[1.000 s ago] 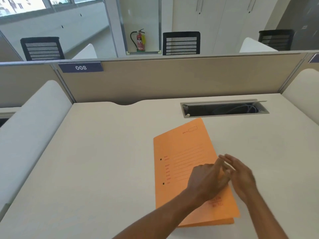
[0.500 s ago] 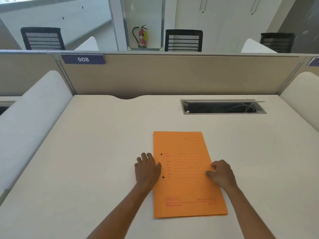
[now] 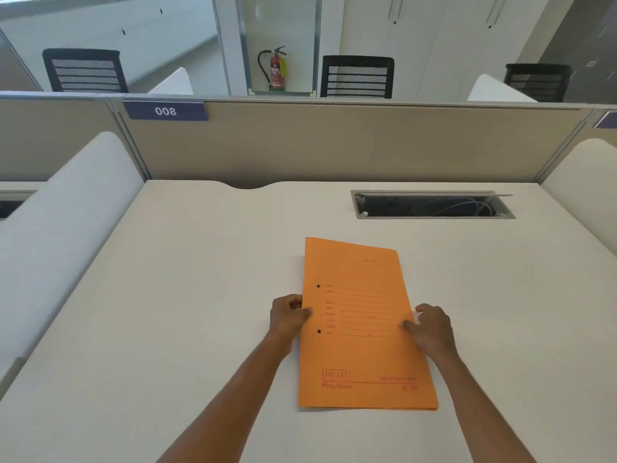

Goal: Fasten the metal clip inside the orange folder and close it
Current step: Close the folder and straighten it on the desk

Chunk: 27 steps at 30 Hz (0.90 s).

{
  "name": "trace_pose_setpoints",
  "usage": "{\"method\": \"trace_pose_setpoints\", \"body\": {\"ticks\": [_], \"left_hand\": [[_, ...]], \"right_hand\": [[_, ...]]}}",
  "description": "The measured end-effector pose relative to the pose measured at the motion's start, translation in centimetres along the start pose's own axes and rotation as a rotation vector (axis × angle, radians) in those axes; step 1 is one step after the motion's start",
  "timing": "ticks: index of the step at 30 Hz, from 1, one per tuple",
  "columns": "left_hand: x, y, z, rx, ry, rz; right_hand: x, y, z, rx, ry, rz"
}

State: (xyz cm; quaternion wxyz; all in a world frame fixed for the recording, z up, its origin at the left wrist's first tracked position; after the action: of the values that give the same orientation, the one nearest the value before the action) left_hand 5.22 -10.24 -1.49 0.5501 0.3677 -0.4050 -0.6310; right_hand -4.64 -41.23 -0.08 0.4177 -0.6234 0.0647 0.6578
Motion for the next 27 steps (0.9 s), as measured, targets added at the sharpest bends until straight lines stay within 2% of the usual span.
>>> {"method": "trace_pose_setpoints", "body": {"ticks": [3,8,13,19,27], "left_hand": [[-0.2,0.6,0.4,0.04,-0.067,0.154],[-1.1,0.9,0.4,0.058,-0.094,0.295],[-2.2,2.2,0.0,0.102,-0.107,0.346],[-3.1,4.7,-0.3,0.161,-0.116,0.366],[-3.8,4.5,-0.3,0.156,-0.1,0.359]], "right_hand": [[-0.7,0.8,0.0,0.017,0.059,-0.163],[0.4,0.9,0.4,0.038,-0.128,-0.504],[-1.0,-0.6,0.6,0.002,-0.126,-0.731],[-3.5,-3.5,0.3,-0.101,-0.095,-0.797],[-2.8,-4.0,0.3,-0.112,-0.098,-0.777]]}}
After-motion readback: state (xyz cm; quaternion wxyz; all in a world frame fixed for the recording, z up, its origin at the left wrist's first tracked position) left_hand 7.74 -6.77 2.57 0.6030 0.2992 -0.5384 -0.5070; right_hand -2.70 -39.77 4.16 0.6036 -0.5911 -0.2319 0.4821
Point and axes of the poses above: each hand's wrist, its own z-axis away from the middle knuckle, its own x-axis out of the palm, y = z × x, the point moved 9 cm from there along -z, towards the middle knuckle, and after that the axes turned 5 degrees about z, right-handed, at the moved point
